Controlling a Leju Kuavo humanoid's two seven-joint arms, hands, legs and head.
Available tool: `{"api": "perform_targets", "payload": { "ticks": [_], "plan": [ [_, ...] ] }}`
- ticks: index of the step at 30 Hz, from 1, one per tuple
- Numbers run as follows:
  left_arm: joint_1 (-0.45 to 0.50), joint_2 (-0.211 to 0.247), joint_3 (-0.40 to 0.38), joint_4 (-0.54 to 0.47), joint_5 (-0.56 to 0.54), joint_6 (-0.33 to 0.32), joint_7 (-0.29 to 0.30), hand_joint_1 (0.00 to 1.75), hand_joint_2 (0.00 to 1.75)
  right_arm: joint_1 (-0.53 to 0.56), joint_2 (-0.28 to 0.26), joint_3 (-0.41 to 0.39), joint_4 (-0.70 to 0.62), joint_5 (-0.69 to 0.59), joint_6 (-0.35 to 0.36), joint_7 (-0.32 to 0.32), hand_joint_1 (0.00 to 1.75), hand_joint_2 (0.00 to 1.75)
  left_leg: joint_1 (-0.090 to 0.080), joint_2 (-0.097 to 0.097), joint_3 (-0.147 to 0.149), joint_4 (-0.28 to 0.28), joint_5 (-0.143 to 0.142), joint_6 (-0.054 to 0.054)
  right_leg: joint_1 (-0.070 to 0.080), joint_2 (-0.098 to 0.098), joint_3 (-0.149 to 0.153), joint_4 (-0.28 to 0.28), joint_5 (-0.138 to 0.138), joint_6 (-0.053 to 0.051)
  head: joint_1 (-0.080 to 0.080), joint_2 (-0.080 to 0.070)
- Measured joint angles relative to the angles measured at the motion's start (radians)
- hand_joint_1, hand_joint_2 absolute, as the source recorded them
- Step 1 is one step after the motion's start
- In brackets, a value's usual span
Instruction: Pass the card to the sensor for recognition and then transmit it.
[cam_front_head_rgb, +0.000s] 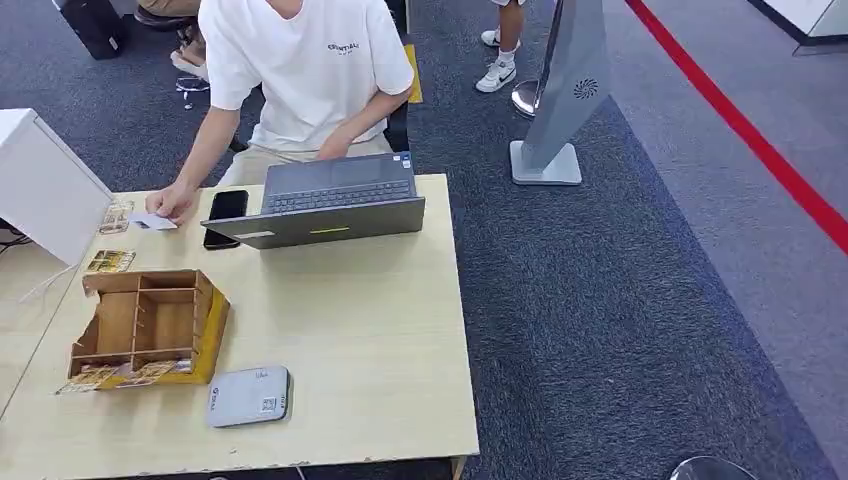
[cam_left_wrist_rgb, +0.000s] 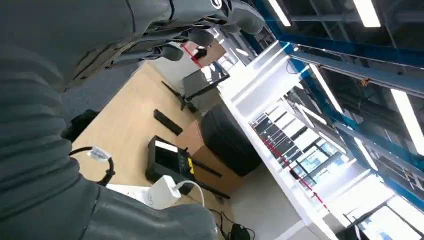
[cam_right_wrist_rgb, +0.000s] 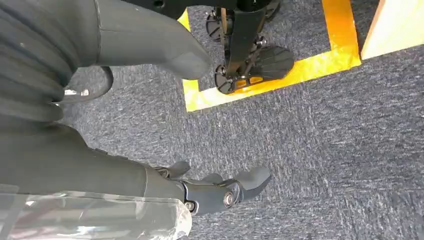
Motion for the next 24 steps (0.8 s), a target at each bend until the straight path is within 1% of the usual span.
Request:
{"api": "perform_targets", "payload": {
  "ticks": [4,10,24],
  "plan": [
    [-0.034,0.033,-0.055,0.051,-0.105,0.048,0.029,0.0,1.75,-0.004,-0.002,0.002,0.0,0.005,0.006,0.009,0.0,1.75,0.0,0.0,0.0,0.0,0.001,0.0,0.0,0.0,0.0,0.0,0.001,0.0,0.0,0.0],
    [-0.091,0.084,-0.148,0.14,-0.254,0.112,0.096,0.0,1.75,-0.01,-0.004,0.007,0.0,0.019,0.008,0.02,0.0,1.75,0.0,0.0,0.0,0.0,0.002,-0.001,0.0,0.0,0.0,0.0,0.001,0.0,0.0,0.0],
    [-0.233,0.215,-0.373,0.388,-0.579,0.251,0.268,0.0,1.75,-0.018,-0.008,0.027,0.0,0.045,0.01,0.053,0.0,1.75,0.0,0.001,0.0,0.001,0.002,-0.001,0.0,0.001,0.0,0.0,0.002,0.0,0.0,0.0]
  ]
}}
